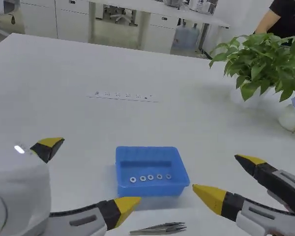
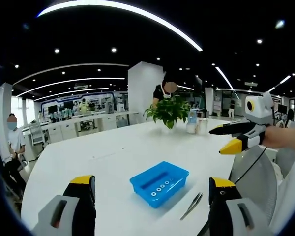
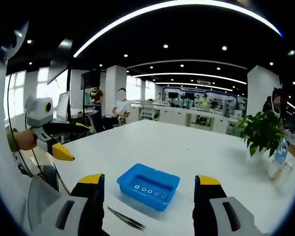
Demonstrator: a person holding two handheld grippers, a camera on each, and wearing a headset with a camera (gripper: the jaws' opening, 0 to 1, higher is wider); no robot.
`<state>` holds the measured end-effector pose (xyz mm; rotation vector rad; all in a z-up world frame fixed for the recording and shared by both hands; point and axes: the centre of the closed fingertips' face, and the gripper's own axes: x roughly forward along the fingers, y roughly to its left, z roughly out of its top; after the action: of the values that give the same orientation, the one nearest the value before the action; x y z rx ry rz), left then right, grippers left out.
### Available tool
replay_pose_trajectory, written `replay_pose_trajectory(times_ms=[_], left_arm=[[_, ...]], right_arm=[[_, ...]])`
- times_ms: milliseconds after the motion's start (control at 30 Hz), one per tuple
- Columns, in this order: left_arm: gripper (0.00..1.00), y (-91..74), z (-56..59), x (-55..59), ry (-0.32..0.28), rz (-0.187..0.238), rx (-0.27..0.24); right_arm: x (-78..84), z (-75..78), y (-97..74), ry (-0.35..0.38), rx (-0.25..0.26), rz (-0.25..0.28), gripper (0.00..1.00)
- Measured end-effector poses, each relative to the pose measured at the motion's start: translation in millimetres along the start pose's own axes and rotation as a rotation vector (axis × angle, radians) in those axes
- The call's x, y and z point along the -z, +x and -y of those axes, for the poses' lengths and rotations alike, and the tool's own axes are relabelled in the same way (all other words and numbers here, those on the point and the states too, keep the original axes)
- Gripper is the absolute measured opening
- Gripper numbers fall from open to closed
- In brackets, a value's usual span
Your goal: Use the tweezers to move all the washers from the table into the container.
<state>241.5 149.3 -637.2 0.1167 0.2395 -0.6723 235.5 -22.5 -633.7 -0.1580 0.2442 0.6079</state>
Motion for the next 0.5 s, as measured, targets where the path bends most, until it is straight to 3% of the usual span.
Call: replay_pose_trajectory(times_ms=[133, 267, 367, 500], left_arm=[[0.99, 3.9, 1.4, -6.3, -0.010, 0.019, -0.030], [0.99, 6.8, 0.1, -10.8, -0.093, 0.042, -0.100], [0.99, 7.2, 4.7, -16.3, -0.103, 0.064, -0.142], [0.99, 9.9, 19.1, -16.2, -0.093, 0.031, -0.163]], right_arm=[[-0.8, 7.2, -6.9, 0.010, -0.016, 0.027, 0.81], [4.6, 22.8, -15.5, 0.016, -0.018, 0.026, 0.94], [4.1, 35.1, -23.2, 0.029, -0.019, 0.051, 0.99], [4.1, 53.4, -32.3, 0.054, -0.025, 0.080, 0.99]])
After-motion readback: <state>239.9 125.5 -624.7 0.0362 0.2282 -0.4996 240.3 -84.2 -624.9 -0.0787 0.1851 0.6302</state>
